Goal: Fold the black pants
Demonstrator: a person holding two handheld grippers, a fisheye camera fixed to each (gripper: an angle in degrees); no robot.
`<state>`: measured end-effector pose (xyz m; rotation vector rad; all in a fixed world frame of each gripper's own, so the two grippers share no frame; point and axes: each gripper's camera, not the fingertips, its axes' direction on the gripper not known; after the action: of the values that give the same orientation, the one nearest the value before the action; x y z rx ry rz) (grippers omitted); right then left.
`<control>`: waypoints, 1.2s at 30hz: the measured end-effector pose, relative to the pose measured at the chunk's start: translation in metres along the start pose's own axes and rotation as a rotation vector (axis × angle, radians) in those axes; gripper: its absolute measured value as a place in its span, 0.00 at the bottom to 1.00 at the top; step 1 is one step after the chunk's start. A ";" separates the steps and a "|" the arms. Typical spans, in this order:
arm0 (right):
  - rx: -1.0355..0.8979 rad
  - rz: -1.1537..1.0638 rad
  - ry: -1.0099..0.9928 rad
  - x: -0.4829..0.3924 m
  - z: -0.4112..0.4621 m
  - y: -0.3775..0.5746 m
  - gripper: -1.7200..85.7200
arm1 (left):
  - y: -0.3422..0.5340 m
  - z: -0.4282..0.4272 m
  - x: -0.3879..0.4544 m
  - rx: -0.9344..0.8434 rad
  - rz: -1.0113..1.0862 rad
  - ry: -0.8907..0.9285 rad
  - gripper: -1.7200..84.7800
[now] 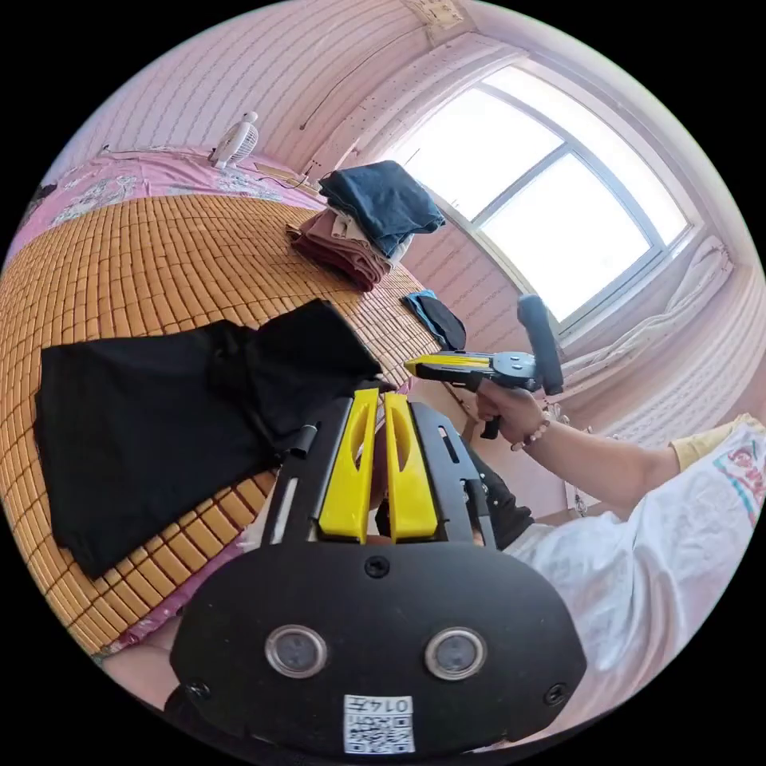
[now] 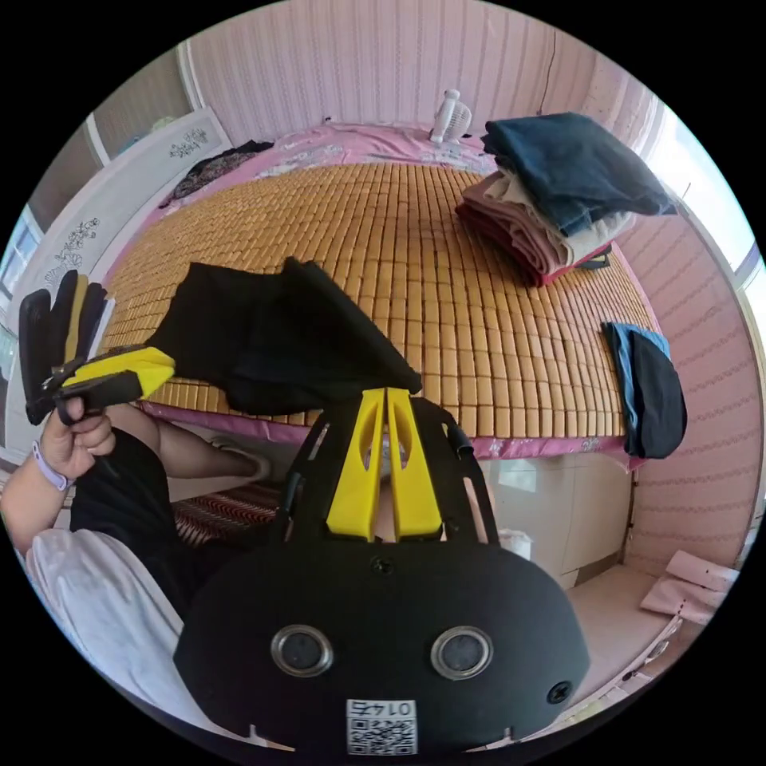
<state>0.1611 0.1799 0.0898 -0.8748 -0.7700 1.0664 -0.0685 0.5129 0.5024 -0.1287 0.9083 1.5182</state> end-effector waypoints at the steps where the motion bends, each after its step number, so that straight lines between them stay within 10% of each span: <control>1: -0.013 -0.007 -0.005 -0.002 0.005 0.002 0.03 | 0.017 -0.014 -0.011 0.014 -0.021 -0.033 0.03; 16: 0.011 -0.431 -0.210 -0.154 0.039 -0.114 0.11 | 0.092 -0.131 -0.173 0.115 -0.549 -0.586 0.15; 36: -0.022 -0.174 -0.185 -0.068 0.055 -0.180 0.17 | 0.068 -0.148 -0.130 0.122 -0.338 -0.635 0.01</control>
<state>0.1655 0.0862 0.2663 -0.7198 -0.9962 0.9944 -0.1661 0.3290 0.5076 0.2663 0.4351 1.0813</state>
